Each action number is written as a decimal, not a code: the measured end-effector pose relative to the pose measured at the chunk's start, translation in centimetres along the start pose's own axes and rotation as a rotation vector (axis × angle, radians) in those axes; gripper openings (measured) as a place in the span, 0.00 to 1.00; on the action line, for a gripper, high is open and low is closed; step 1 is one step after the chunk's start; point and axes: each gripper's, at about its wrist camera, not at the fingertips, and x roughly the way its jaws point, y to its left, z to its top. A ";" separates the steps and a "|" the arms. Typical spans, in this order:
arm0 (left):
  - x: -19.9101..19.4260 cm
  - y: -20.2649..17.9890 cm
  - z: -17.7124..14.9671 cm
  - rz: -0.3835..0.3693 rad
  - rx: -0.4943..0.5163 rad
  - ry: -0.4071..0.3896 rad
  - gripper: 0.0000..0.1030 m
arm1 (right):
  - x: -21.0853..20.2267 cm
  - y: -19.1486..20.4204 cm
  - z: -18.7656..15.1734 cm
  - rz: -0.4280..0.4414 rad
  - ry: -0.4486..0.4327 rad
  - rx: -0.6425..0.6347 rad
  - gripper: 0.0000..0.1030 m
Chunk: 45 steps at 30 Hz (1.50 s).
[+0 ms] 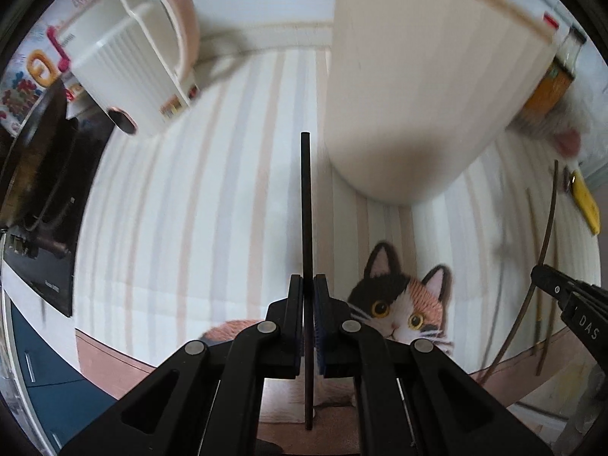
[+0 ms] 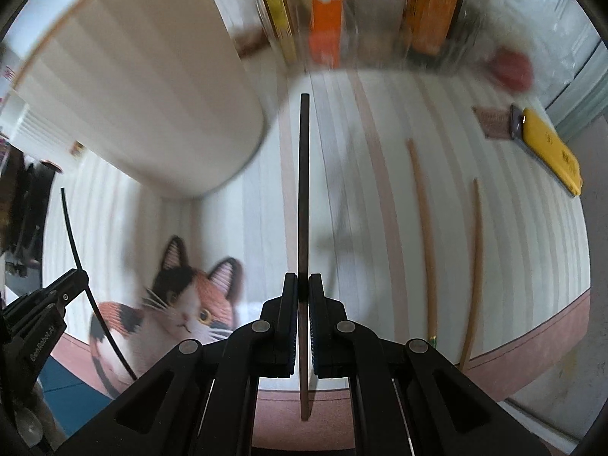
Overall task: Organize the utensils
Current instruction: 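Lift both dark chopsticks and carry them over the beige holder, then open the left tool to drop its chopstick into the holder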
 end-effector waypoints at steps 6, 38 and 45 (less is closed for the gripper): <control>-3.3 1.0 0.9 0.014 -0.027 -0.096 0.03 | -3.0 0.5 0.7 0.016 -0.093 -0.019 0.05; -23.1 4.3 10.8 -0.158 -0.134 -0.483 0.02 | -23.0 5.4 11.8 0.228 -0.479 -0.065 0.05; -25.9 2.2 14.6 -0.203 -0.087 -0.551 0.00 | -24.7 6.5 16.0 0.225 -0.562 -0.065 0.05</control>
